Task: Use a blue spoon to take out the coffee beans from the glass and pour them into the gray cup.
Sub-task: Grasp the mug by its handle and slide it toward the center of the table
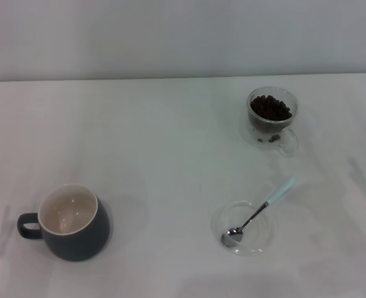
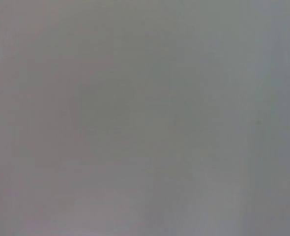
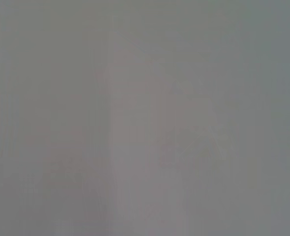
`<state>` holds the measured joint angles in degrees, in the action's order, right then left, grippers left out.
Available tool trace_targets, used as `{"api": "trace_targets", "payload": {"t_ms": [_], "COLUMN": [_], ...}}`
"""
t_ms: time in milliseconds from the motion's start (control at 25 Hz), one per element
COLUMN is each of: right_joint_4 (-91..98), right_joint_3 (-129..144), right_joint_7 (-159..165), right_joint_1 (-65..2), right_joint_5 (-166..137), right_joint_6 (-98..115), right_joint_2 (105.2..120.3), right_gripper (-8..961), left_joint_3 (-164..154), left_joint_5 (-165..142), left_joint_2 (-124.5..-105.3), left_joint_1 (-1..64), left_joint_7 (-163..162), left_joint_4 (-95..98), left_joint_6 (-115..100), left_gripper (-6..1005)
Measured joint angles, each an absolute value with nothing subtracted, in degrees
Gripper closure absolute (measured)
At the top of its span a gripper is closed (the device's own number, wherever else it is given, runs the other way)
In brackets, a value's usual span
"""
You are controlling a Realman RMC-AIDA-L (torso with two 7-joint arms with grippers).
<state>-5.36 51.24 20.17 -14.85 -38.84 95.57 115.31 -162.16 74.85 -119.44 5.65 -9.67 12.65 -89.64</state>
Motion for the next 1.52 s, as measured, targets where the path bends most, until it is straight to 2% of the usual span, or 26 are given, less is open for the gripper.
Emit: {"api": "trace_targets", "payload": {"t_ms": [440,960,1520], "right_joint_4": [-5.4,-3.5,-3.3], "right_joint_3": [51.2,51.4,51.6], "right_joint_7": [20.2,20.2,20.1], "right_joint_1": [-14.9,-16.7,-16.8], "right_joint_5": [-38.8,-38.8,-38.9], "right_joint_6": [95.6,94.6,94.1], "right_joint_2": [115.31,115.40,115.38], "right_gripper": [95,96,96], "left_joint_3": [-162.2,-163.0,-162.7], "left_joint_5": [74.8,63.9,55.7], "left_joint_2": [-119.45,-119.17,-119.48], "left_joint_1": [5.0,-2.6,4.1], "left_joint_7": [-9.8,-9.7,-9.5], "left_joint_4": [12.6,6.4,5.0], "left_joint_6": [-90.1,-93.0,-80.6], "left_gripper": [108,112,111]}}
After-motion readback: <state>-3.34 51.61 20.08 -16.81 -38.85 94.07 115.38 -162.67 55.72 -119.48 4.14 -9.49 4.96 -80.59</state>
